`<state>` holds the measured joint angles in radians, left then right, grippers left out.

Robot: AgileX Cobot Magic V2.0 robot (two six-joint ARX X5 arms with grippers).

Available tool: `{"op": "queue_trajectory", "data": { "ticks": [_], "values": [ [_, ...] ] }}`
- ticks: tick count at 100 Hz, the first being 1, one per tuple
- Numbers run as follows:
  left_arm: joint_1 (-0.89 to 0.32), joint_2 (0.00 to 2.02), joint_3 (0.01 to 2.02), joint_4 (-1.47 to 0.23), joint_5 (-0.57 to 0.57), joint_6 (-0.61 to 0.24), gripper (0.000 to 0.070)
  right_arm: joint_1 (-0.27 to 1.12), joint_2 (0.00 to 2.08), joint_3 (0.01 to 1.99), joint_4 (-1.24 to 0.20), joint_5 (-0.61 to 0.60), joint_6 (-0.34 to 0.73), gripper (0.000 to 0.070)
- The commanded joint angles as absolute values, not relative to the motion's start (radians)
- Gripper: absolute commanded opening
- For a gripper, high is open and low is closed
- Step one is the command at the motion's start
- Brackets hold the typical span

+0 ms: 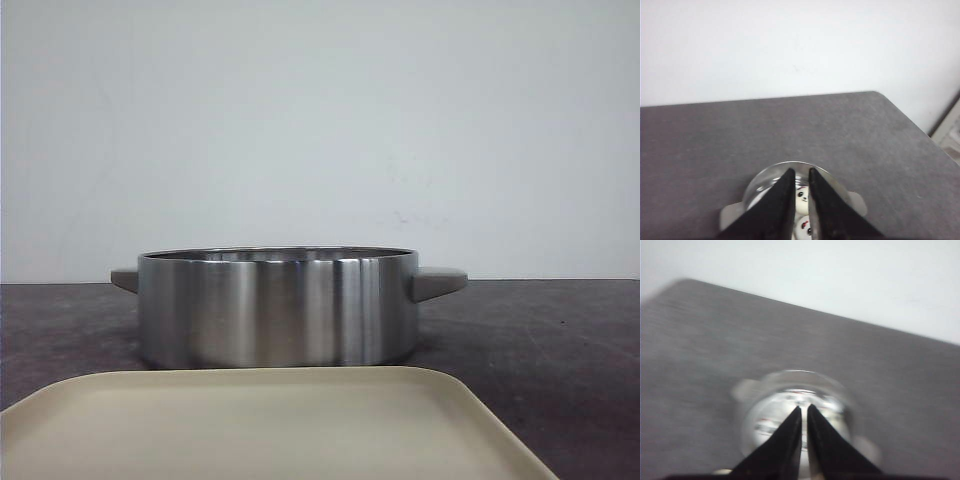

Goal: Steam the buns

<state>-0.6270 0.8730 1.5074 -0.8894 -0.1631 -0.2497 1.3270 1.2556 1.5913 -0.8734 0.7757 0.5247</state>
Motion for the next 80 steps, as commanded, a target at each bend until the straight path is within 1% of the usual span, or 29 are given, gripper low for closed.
{"op": "queue_trajectory", "data": {
  "ticks": [1, 7, 14, 15, 20, 24, 33, 43, 58, 80],
  "values": [
    [-0.636, 0.856, 1.506, -0.895, -0.184, -0.237, 0.0, 1.336, 1.267, 1.57, -0.711, 0.68, 0.456, 0.0012],
    [-0.636, 0.82, 1.484, -0.897, -0.192, -0.237, 0.0, 1.334, 1.267, 1.528, -0.562, 0.585, 0.359, 0.0012],
    [-0.636, 0.776, 1.449, -0.897, -0.211, -0.237, 0.0, 1.334, 1.267, 1.477, -0.389, 0.495, 0.196, 0.0012],
    [-0.636, 0.77, 1.443, -0.897, -0.213, -0.237, 0.0, 1.334, 1.267, 1.467, -0.356, 0.484, 0.159, 0.0012],
    [-0.636, 0.737, 1.408, -0.895, -0.227, -0.235, 0.0, 1.334, 1.267, 1.438, -0.27, 0.463, 0.078, 0.0012],
    [-0.636, 0.711, 1.375, -0.89, -0.239, -0.236, 0.0, 1.334, 1.267, 1.417, -0.218, 0.46, 0.042, 0.0011],
    [-0.636, 0.657, 1.303, -0.888, -0.258, -0.236, 0.0, 1.318, 1.268, 1.386, -0.155, 0.464, 0.016, 0.0011],
    [-0.636, 0.619, 1.254, -0.916, -0.266, -0.238, 0.0, 1.295, 1.268, 1.381, -0.159, 0.464, 0.015, 0.0011],
    [-0.636, 0.605, 1.25, -0.989, -0.265, -0.241, 0.0, 1.292, 1.267, 1.381, -0.155, 0.468, 0.015, 0.0011],
    [-0.636, 0.605, 1.25, -0.998, -0.265, -0.241, 0.0, 1.293, 1.267, 1.381, -0.157, 0.467, 0.015, 0.0011]
  ]
}}
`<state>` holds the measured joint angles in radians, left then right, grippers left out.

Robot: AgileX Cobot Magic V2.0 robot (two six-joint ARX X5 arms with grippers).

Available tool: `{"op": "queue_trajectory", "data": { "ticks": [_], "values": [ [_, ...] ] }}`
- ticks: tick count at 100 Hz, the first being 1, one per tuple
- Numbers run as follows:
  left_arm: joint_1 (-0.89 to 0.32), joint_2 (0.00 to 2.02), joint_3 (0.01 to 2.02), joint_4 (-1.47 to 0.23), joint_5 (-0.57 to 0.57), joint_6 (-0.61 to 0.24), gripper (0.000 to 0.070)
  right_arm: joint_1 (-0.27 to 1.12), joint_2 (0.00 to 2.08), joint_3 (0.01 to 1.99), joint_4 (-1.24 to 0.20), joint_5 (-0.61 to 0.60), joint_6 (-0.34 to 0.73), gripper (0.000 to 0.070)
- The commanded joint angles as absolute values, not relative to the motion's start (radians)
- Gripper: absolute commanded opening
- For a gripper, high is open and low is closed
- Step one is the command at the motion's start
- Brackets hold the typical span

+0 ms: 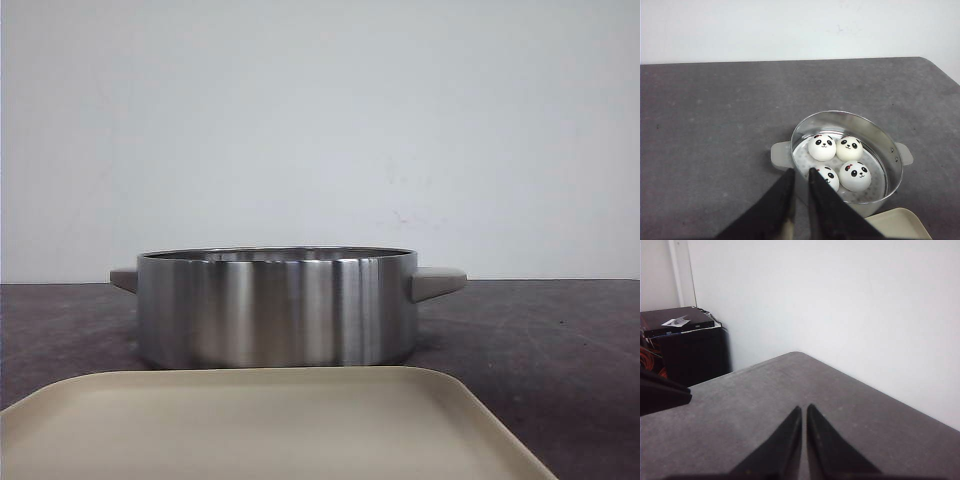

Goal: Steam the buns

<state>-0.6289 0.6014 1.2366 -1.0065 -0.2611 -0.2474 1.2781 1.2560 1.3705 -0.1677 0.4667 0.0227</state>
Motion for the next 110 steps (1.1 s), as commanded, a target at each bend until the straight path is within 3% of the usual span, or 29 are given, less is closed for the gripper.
{"op": "queue_trajectory", "data": {
  "ticks": [1, 48, 65, 75, 89, 110],
  "values": [
    [-0.636, 0.605, 1.25, -0.998, -0.265, -0.24, 0.0, 1.293, 1.267, 1.381, -0.157, 0.467, 0.015, 0.0011],
    [-0.636, 0.605, 1.25, -0.998, -0.265, -0.24, 0.0, 1.287, 1.266, 1.381, -0.159, 0.476, 0.015, 0.0011],
    [-0.636, 0.605, 1.25, -0.998, -0.265, -0.24, 0.0, 1.229, 1.243, 1.38, -0.305, 0.656, 0.067, 0.0011],
    [-0.636, 0.605, 1.25, -0.998, -0.265, -0.24, 0.0, 1.147, 1.226, 1.38, -0.434, 0.611, 0.058, 0.0011],
    [-0.636, 0.605, 1.25, -0.998, -0.265, -0.24, 0.0, 1.02, 1.183, 1.378, -0.564, 0.46, -0.023, 0.0011],
    [-0.636, 0.605, 1.25, -0.998, -0.265, -0.241, 0.0, 0.845, 1.031, 1.266, -0.45, 0.301, -0.196, 0.0011]
  ]
}}
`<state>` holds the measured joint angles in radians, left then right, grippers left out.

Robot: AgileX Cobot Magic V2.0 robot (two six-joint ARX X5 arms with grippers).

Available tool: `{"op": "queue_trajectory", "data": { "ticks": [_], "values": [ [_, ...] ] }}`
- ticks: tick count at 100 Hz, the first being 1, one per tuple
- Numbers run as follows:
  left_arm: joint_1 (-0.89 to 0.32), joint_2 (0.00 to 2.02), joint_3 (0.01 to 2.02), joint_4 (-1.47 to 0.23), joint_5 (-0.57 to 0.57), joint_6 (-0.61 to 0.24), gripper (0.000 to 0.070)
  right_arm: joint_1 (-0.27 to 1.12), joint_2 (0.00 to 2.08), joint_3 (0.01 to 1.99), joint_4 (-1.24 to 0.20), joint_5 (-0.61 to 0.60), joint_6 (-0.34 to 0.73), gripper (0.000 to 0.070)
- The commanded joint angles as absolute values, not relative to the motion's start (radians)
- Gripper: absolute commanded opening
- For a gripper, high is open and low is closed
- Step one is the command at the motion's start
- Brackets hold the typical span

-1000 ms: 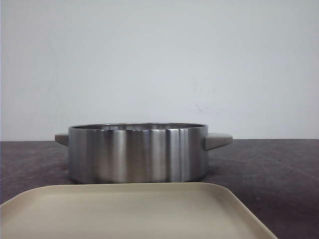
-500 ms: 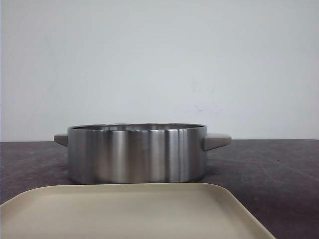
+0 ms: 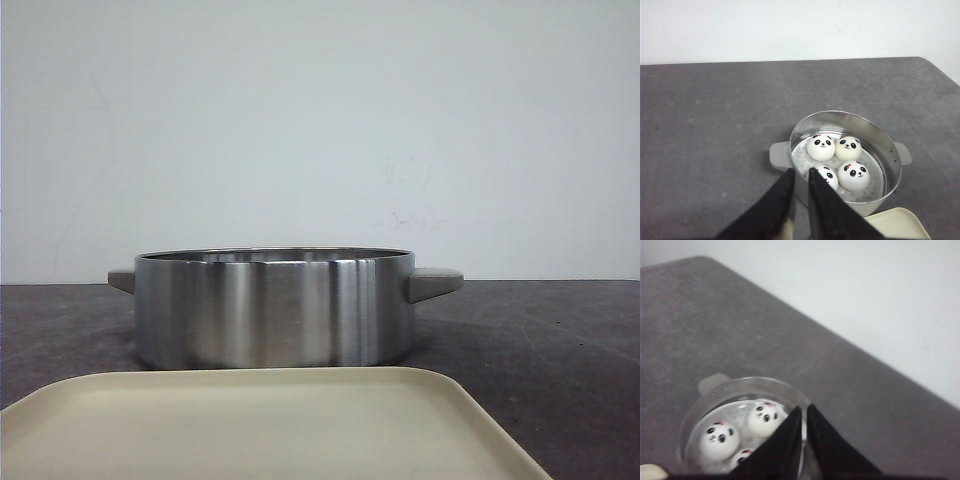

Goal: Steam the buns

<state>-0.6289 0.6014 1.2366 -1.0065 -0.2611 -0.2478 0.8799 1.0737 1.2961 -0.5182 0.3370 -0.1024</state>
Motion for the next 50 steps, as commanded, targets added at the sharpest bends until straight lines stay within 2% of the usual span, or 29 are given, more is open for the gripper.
{"op": "queue_trajectory", "data": {
  "ticks": [1, 24, 40, 50],
  "values": [
    [-0.636, 0.605, 1.25, -0.998, -0.265, -0.241, 0.0, 0.836, 1.022, 1.255, -0.437, 0.293, -0.201, 0.0011],
    [-0.636, 0.605, 1.25, -0.998, -0.265, -0.24, 0.0, 0.576, 0.743, 0.883, -0.07, 0.106, -0.215, 0.0011],
    [-0.636, 0.605, 1.25, -0.998, -0.265, -0.241, 0.0, 0.366, 0.529, 0.64, -0.023, -0.012, -0.213, 0.0011],
    [-0.636, 0.605, 1.25, -0.998, -0.265, -0.241, 0.0, 0.254, 0.412, 0.511, -0.022, -0.027, -0.184, 0.0011]
  ]
}}
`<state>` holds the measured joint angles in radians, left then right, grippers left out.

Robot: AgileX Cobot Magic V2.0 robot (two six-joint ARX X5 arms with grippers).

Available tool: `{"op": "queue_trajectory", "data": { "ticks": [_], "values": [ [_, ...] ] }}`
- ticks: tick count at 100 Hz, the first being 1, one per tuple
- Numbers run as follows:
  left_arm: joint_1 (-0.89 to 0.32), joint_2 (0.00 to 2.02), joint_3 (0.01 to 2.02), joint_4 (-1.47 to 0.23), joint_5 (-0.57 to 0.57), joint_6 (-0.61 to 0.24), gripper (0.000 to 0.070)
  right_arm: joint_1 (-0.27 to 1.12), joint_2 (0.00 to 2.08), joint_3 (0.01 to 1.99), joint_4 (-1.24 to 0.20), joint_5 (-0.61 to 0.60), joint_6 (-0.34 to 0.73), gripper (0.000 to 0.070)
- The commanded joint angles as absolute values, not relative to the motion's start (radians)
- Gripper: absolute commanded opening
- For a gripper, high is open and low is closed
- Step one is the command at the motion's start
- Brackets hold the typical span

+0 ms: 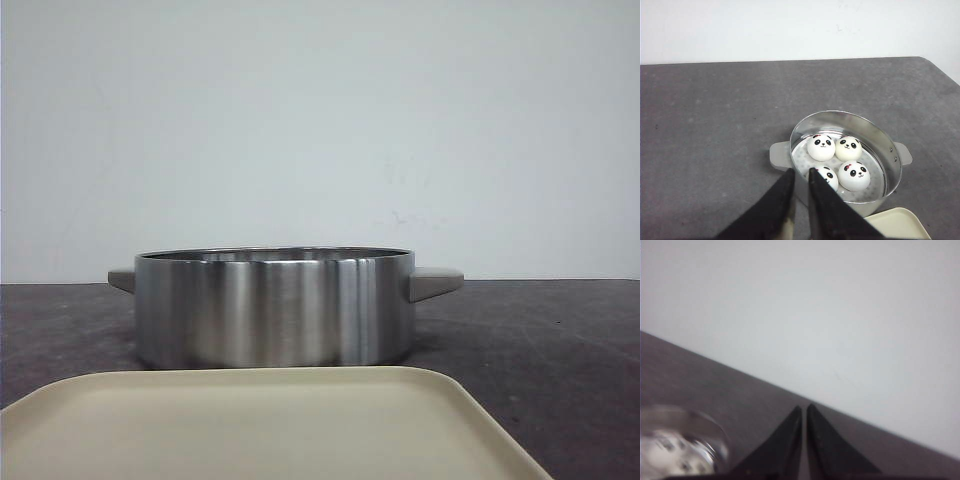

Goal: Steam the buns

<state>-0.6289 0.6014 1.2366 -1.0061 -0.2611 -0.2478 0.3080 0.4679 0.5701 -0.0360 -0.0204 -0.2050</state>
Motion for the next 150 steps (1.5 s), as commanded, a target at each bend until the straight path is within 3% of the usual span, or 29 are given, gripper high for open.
{"op": "queue_trajectory", "data": {
  "ticks": [1, 20, 47, 67, 150],
  "values": [
    [-0.636, 0.605, 1.25, -0.998, -0.265, -0.24, 0.0, 0.244, 0.401, 0.498, -0.022, -0.027, -0.18, 0.0011],
    [-0.636, 0.605, 1.25, -0.998, -0.265, -0.241, 0.0, 0.105, 0.21, 0.288, -0.023, -0.027, -0.092, 0.0011],
    [-0.636, 0.605, 1.25, -0.998, -0.265, -0.24, 0.0, 0.041, 0.0, 0.095, -0.083, -0.027, -0.088, 0.0011],
    [-0.636, 0.605, 1.25, -0.998, -0.265, -0.241, 0.0, 0.036, 0.004, 0.055, -0.163, -0.046, -0.077, 0.0011],
    [-0.636, 0.605, 1.25, -0.998, -0.265, -0.241, 0.0, 0.029, 0.004, 0.012, -0.155, -0.026, -0.064, 0.0011]
  ]
}}
